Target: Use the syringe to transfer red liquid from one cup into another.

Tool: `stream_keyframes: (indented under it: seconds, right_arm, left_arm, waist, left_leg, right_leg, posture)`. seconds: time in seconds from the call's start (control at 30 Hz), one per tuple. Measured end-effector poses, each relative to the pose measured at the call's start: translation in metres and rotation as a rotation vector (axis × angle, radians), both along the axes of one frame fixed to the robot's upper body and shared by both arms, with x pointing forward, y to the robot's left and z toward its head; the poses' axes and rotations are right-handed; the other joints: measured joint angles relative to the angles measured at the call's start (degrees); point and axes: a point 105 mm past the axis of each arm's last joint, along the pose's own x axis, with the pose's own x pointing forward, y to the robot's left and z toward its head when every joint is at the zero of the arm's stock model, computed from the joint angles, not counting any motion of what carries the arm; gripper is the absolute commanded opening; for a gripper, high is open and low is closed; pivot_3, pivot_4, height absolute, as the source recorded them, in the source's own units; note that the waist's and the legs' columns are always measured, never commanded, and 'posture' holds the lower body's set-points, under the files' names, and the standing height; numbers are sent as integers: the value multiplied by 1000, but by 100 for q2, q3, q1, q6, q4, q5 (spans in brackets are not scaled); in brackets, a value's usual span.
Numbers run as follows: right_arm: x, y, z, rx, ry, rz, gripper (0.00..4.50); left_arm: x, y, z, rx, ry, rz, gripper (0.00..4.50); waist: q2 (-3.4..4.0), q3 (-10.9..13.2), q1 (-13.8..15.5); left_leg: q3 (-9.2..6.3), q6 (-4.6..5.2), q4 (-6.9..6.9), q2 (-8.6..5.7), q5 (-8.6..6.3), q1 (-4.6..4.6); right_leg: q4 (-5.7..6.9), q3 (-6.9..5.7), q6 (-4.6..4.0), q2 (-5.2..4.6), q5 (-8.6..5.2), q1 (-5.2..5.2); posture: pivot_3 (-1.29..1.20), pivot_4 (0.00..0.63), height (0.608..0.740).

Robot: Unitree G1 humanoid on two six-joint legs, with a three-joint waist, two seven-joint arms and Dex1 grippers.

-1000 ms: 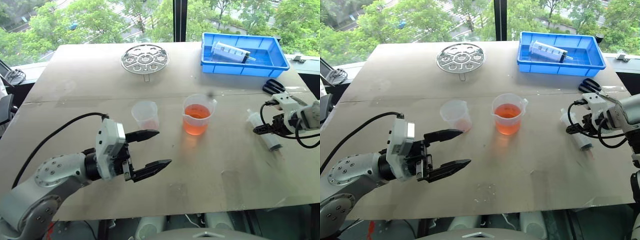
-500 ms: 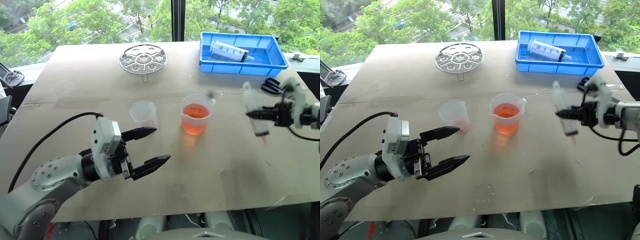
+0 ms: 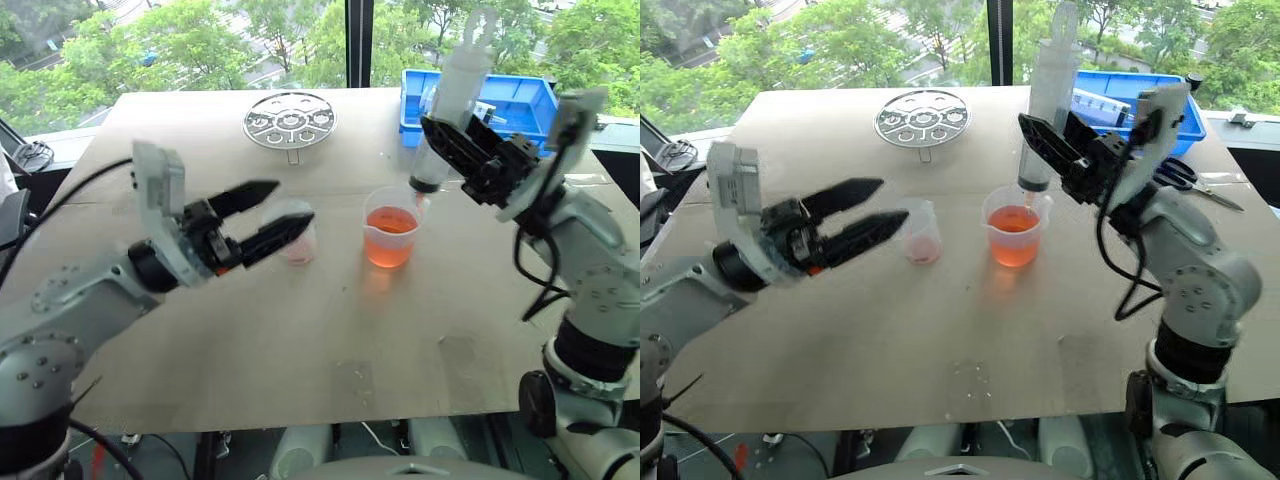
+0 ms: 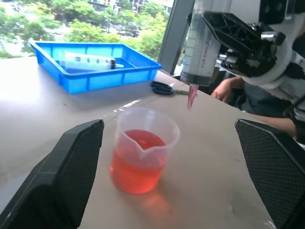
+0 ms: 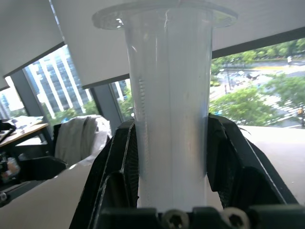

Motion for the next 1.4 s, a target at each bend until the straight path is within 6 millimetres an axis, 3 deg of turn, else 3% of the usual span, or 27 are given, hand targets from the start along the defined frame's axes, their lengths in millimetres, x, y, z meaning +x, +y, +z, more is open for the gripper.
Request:
stream_keyframes:
  seconds: [0.17,0.33,0.47,0.67,0.9,1.17,1.4]
  right_arm:
    - [25,14,-29,-33,-39,-144,1467]
    - [33,31,-63,-104,-47,-168,1466]
    - [30,36,-63,-104,-86,-161,1466]
    - [30,35,-67,-132,-104,-176,1465]
    - [24,45,-71,-171,-134,-121,1464]
    - [21,48,-72,-181,-140,-83,1464]
    - [23,46,-72,-141,-97,-86,1464]
  left_arm:
    - [21,0,18,66,-69,53,4500]
    - [36,-9,40,146,-103,41,4500]
    - [54,-11,50,239,-119,54,4500]
    - [76,-25,48,346,-131,-1,4500]
    - [100,-45,45,355,-151,-61,4500]
    - [110,-65,47,343,-202,-132,4500]
    - [109,-67,45,346,-197,-165,4500]
  waist:
    - [-9,-4,-14]
    - [-11,-3,-42]
    - [-12,-3,-118]
    - [-12,-3,-146]
    - [-13,-3,-146]
    - [-13,-3,-154]
    - [-13,-3,-155]
  left_leg:
    - [20,-7,-10,1,4,-19]
    - [36,-8,-10,1,4,-29]
    - [38,-8,-11,0,4,-25]
    - [40,-8,-11,-1,4,-25]
    - [39,-7,-8,-1,4,-33]
    - [39,-7,-7,0,4,-33]
    - [38,-7,-5,1,4,-33]
  right_leg:
    - [8,31,-2,8,0,-40]
    - [13,52,-1,8,1,-56]
    - [19,56,-1,11,1,-58]
    - [20,58,-1,13,1,-59]
    - [19,59,-1,13,1,-66]
    - [21,60,0,12,1,-66]
    - [23,61,0,11,1,-68]
  posture:
    - [0,150,740]
    - [0,150,740]
    - [0,150,740]
    - [0,150,740]
    - [0,150,740]
    - [0,150,740]
    - [0,150,740]
